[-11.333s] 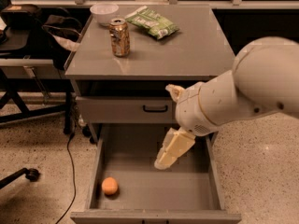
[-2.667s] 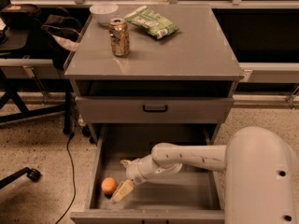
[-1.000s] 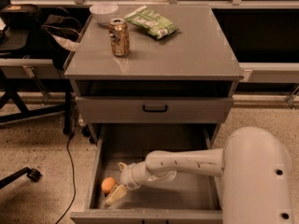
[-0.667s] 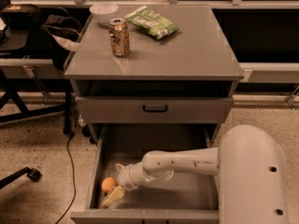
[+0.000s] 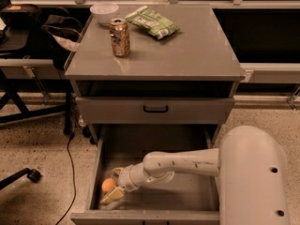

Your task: Pick orange from middle drawer and place on counter

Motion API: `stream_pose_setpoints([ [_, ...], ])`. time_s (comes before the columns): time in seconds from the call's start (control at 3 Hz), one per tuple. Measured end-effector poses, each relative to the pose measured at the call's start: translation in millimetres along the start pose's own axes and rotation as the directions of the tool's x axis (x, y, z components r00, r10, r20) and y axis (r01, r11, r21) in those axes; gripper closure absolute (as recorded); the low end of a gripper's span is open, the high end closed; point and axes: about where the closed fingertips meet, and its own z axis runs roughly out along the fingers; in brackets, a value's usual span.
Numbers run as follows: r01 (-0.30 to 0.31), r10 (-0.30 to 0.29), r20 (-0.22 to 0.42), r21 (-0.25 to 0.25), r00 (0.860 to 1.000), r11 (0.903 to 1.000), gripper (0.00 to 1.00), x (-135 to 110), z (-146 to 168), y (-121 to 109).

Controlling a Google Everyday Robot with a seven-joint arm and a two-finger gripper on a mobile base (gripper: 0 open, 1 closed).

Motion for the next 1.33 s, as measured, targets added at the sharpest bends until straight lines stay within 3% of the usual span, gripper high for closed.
stream_pose_setpoints([
  [1.0,0.0,0.0,0.0,0.0,1.0,1.0,0.88,0.0,0.1,0.1],
  [1.33,0.012,-0.012,0.0,-0.023,1.0,0.9997,1.0,-6.0,-0.3,0.8],
])
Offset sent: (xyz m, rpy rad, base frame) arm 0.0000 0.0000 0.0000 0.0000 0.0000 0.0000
